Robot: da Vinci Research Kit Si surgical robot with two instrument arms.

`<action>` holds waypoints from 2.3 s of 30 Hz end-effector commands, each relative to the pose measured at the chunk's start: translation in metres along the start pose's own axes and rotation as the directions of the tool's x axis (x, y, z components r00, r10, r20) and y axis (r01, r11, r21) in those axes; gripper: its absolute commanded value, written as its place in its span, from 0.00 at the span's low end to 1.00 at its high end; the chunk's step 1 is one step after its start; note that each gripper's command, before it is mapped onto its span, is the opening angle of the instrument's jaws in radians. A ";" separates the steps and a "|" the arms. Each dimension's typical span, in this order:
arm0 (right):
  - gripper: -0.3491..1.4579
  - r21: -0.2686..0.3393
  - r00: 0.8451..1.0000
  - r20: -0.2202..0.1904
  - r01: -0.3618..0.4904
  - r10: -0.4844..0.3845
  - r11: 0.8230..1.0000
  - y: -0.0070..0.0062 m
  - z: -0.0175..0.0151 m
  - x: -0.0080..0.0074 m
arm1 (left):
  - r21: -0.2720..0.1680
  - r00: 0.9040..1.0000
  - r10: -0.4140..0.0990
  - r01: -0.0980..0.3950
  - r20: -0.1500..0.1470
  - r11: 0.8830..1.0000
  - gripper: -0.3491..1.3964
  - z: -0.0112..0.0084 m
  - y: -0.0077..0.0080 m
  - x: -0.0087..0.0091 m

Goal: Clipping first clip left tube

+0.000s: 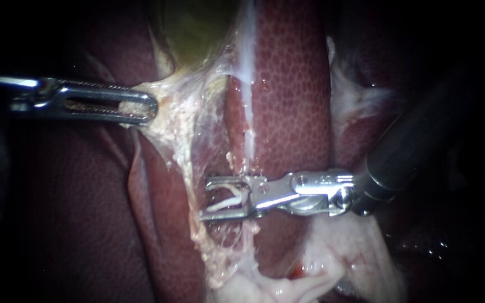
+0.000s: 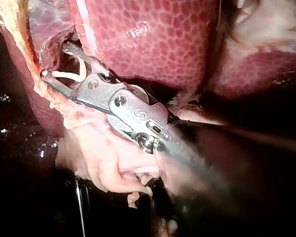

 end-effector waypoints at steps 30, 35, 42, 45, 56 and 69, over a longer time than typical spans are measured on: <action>0.45 0.040 0.998 -0.037 -0.043 0.044 0.998 -0.0025 -0.0066 0.0028 | 0.001 1.000 0.000 0.000 -0.001 1.000 0.00 -0.0002 0.0000 0.0000; 0.46 0.039 0.998 -0.040 -0.054 0.056 0.998 -0.0029 -0.0064 0.0031 | 0.001 1.000 0.000 0.000 -0.001 1.000 0.00 -0.0002 0.0000 0.0000; 0.46 0.055 0.996 -0.048 -0.072 0.075 0.996 -0.0030 -0.0051 0.0027 | 0.001 1.000 0.000 0.000 -0.001 1.000 0.00 -0.0002 0.0000 0.0000; 0.46 0.061 0.996 -0.046 -0.079 0.082 0.995 -0.0032 -0.0042 0.0023 | 0.001 1.000 0.000 0.000 -0.001 1.000 0.00 -0.0002 0.0000 0.0000; 0.47 0.081 0.994 -0.041 -0.099 0.102 0.992 -0.0036 -0.0014 0.0009 | 0.001 1.000 0.000 0.000 -0.001 1.000 0.00 -0.0002 0.0000 0.0000; 0.47 0.126 0.986 -0.063 -0.143 0.152 0.982 -0.0043 -0.0001 0.0007 | 0.001 1.000 0.000 0.000 -0.001 1.000 0.00 -0.0002 0.0000 0.0000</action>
